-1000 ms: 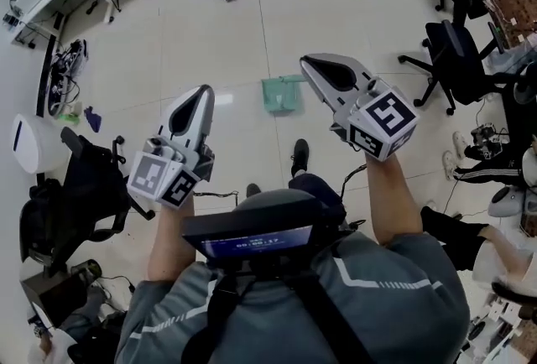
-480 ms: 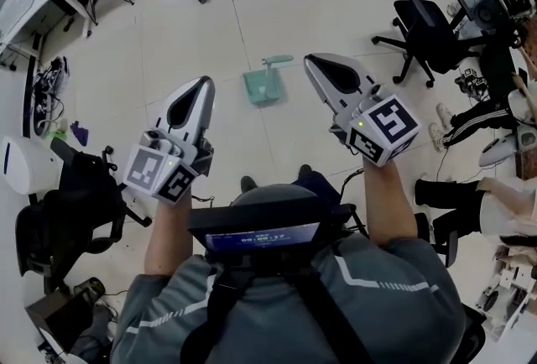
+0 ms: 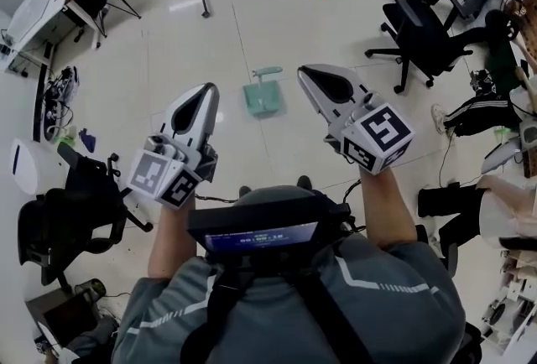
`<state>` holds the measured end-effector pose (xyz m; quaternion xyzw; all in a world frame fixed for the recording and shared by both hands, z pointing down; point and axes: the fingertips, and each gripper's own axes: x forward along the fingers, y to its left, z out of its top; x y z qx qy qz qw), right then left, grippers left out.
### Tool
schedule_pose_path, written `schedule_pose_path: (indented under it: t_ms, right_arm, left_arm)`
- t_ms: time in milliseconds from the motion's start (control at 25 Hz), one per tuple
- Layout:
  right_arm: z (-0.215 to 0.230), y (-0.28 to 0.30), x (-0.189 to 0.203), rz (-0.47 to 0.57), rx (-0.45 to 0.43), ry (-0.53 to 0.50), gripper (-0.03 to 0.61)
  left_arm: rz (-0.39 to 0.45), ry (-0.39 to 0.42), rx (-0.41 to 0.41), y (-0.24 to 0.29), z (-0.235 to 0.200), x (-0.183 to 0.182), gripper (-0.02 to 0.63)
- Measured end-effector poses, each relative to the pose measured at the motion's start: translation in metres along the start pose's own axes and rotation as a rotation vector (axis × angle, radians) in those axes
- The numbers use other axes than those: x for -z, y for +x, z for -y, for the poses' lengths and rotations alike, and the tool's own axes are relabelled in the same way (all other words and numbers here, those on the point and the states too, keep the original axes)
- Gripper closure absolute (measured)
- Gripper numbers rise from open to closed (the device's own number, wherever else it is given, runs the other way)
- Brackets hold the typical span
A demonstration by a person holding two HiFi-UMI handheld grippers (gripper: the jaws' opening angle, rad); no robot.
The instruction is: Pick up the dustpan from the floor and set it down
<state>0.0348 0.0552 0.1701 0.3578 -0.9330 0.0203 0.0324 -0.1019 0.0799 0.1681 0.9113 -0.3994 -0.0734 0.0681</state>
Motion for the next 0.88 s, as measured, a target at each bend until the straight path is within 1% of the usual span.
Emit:
schedule_pose_path:
  t_ms: [80,240,400,480,600,880]
  right_arm:
    - [0.004,-0.009,0.0,0.015,-0.001,0.011,0.554]
    - [0.006,-0.018,-0.005,0.022,-0.01,0.017,0.554]
    - [0.03,-0.023,0.0,0.022,-0.011,0.028,0.554]
    - [0.034,-0.022,0.005,0.026,-0.017,0.029,0.553]
    - [0.033,-0.021,0.01,0.026,-0.017,0.019,0.554]
    - [0.027,-0.036,0.004,0.021,-0.005,0.002,0.554]
  left_arm:
    - [-0.003,0.006,0.003,0.002,0.012,0.003,0.588]
    - [0.008,-0.025,-0.004,0.004,0.021,0.001,0.588]
    - [0.003,-0.018,-0.02,0.024,0.025,0.005,0.588]
    - [-0.002,-0.013,-0.022,0.028,0.023,0.01,0.588]
    - [-0.005,-0.006,-0.017,0.027,0.022,0.015,0.588]
    - [-0.006,-0.005,-0.012,0.021,0.036,0.012,0.588]
